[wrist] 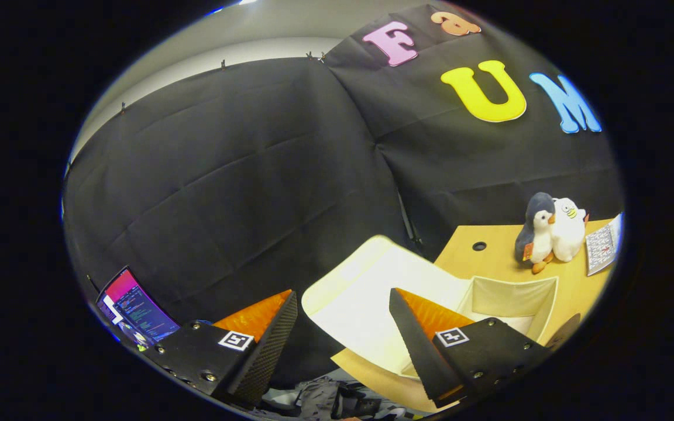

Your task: Open the storage box then place both shoes into the box .Put the left shoe in first, then the right shoe, with the right side of both shoes facing outward in a uniform manner.

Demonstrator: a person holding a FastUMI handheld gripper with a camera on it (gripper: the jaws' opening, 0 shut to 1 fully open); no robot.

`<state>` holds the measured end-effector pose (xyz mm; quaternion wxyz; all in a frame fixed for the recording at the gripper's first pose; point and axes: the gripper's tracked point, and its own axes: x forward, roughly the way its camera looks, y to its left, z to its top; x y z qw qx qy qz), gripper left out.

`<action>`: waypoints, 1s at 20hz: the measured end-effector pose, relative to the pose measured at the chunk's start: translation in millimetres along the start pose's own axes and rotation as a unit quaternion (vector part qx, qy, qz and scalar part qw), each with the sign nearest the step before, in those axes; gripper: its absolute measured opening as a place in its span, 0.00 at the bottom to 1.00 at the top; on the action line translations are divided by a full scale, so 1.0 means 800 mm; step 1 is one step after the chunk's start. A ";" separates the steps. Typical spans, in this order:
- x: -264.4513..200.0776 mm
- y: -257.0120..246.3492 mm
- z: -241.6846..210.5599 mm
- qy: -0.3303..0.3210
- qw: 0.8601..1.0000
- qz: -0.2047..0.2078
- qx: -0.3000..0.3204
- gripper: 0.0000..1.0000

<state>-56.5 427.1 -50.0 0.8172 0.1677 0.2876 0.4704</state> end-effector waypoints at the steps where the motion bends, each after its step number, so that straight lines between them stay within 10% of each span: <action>1: -0.009 -0.016 0.002 -0.005 1.000 -0.018 -0.008 0.97; 10: -0.134 -0.187 0.030 -0.053 0.974 -0.208 -0.067 0.97; 20: -0.233 -0.327 -0.016 -0.045 0.950 -0.307 -0.028 0.97</action>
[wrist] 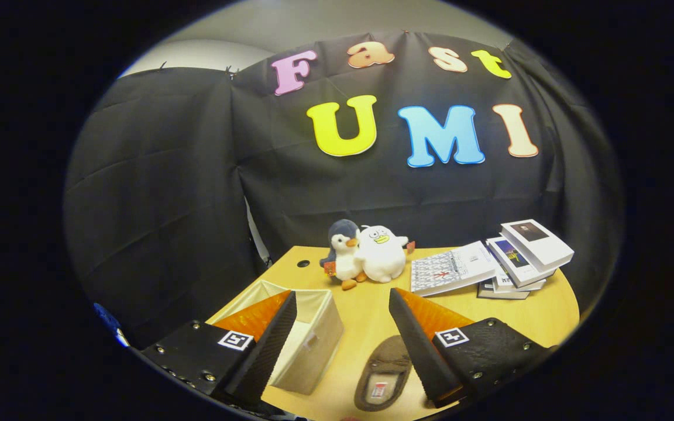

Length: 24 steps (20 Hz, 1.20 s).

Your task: Open the storage box then place both shoes into the box .Put the left shoe in first, then the right shoe, with the right side of both shoes facing outward in a uniform manner.

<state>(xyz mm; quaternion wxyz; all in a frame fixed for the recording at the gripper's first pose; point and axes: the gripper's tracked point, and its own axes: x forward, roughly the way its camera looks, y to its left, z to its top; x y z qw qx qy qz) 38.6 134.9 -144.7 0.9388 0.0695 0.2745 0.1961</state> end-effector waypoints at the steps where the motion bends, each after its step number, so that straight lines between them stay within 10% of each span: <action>1: 0.001 -0.012 -0.011 0.006 1.000 -0.008 0.000 0.97; 24: 0.048 -0.127 -0.300 0.265 0.963 -0.049 0.016 0.97</action>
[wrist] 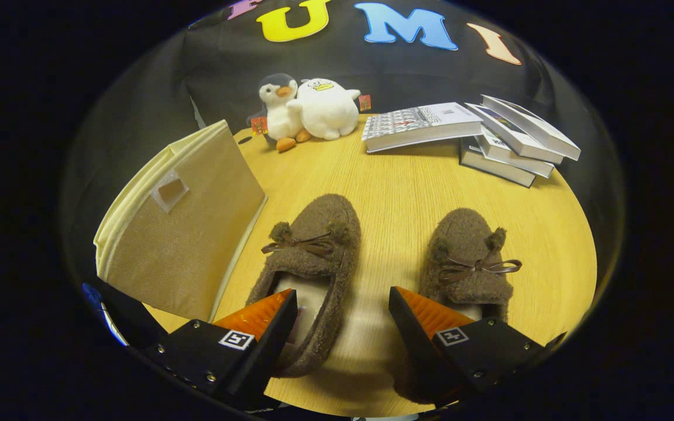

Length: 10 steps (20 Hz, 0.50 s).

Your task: Open the storage box then place both shoes into the box .Put the left shoe in first, then the right shoe, with the right side of both shoes facing outward in a uniform manner.

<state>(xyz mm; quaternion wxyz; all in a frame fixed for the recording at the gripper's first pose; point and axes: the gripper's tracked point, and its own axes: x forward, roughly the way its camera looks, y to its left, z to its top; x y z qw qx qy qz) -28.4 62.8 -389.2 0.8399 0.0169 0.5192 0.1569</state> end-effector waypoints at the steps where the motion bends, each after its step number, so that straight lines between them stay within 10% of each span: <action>1: 0.006 0.002 0.000 0.002 1.000 -0.001 -0.002 0.97; 4: 0.022 0.014 -0.007 0.017 1.000 0.007 0.005 0.89; 8: 0.027 0.030 -0.010 0.039 0.998 0.022 0.048 0.43; 10: 0.026 0.029 -0.010 0.050 0.997 0.022 0.059 0.43</action>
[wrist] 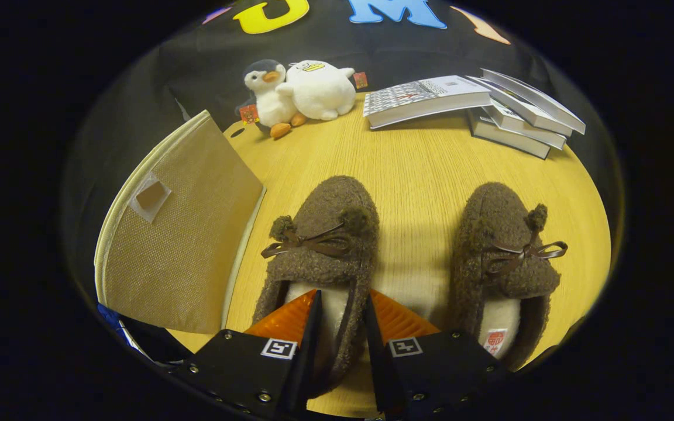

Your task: Open the storage box then place both shoes into the box .Put the left shoe in first, then the right shoe, with the right side of both shoes facing outward in a uniform manner.

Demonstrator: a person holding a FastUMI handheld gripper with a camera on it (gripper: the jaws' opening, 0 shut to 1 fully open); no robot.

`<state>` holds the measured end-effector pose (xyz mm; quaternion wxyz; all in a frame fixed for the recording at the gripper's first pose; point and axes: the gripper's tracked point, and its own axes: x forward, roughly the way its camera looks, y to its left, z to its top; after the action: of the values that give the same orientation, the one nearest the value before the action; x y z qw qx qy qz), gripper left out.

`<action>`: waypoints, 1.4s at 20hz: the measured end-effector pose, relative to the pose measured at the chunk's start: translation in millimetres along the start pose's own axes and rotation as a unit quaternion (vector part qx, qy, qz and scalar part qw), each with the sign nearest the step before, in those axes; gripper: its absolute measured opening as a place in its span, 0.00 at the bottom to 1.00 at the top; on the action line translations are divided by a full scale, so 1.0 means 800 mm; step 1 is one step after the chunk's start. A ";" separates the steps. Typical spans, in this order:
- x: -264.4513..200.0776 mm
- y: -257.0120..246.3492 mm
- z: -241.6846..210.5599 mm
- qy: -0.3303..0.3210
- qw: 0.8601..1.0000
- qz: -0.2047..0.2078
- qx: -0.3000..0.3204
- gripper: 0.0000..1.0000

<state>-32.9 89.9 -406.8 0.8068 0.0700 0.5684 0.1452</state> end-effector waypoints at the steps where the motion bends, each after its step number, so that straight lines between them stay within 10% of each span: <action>1: -0.005 -0.009 0.005 -0.006 1.000 -0.016 0.008 0.43; 3: 0.000 -0.006 0.004 -0.006 0.998 -0.009 0.058 0.05; 28: -0.147 0.123 0.159 -0.102 0.972 0.111 0.180 0.05</action>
<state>34.4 152.8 -230.6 0.8137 0.2912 0.4883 0.1211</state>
